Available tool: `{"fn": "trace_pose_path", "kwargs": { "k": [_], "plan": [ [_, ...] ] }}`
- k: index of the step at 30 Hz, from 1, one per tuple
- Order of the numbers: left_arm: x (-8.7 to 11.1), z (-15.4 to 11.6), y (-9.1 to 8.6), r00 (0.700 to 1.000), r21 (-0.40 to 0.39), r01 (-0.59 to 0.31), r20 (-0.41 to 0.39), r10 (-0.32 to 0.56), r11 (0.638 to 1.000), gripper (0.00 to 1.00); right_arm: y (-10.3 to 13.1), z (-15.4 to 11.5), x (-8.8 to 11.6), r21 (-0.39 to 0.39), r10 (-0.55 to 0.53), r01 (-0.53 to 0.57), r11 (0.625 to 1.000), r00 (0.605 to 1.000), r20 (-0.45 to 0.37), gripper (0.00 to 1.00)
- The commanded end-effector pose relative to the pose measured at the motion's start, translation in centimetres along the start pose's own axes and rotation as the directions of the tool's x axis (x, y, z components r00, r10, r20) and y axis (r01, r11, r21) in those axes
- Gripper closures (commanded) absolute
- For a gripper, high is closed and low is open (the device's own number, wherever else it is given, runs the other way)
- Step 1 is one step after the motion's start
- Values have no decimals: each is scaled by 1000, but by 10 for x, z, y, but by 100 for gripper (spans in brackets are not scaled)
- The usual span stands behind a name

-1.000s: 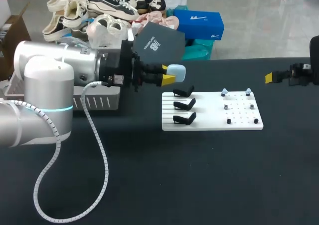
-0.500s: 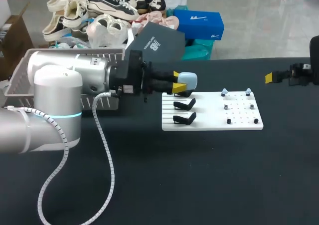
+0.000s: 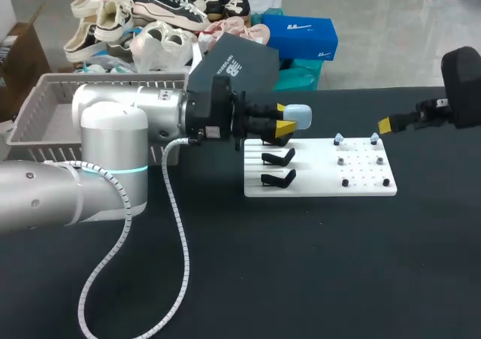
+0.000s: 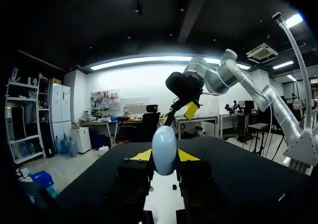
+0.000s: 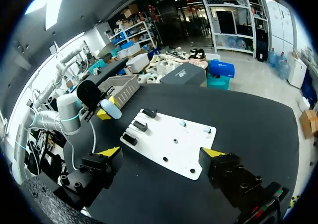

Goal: Pick up each earbud case from the left stands, insert the matching earbuds, close the lid, and place the case in the box.

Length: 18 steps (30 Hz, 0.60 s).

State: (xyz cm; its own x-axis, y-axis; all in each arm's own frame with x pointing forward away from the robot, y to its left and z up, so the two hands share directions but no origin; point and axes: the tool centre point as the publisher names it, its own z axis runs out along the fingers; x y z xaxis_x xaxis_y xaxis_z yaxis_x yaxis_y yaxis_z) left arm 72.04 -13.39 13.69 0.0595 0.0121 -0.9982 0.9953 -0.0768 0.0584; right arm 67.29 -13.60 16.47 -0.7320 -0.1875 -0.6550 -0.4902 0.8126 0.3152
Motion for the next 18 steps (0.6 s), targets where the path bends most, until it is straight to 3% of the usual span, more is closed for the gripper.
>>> {"fn": "trace_pose_path", "kwargs": {
  "k": [1, 10, 18],
  "plan": [
    [6, 3, 4, 1000, -3, -2, 16, 2, 1000, 100, 22, -6, 0, -3, -27, 27, 1000, 999, -23, 0],
    [10, 9, 5, 1000, -3, 8, 23, -8, 1000, 100, 51, 8, -9, -18, -93, 92, 996, 994, -50, 0],
    [14, 13, 2, 1000, 22, 28, -4, -28, 999, 100, 62, 20, -8, -31, -121, 119, 992, 991, -60, 0]
  ]
}}
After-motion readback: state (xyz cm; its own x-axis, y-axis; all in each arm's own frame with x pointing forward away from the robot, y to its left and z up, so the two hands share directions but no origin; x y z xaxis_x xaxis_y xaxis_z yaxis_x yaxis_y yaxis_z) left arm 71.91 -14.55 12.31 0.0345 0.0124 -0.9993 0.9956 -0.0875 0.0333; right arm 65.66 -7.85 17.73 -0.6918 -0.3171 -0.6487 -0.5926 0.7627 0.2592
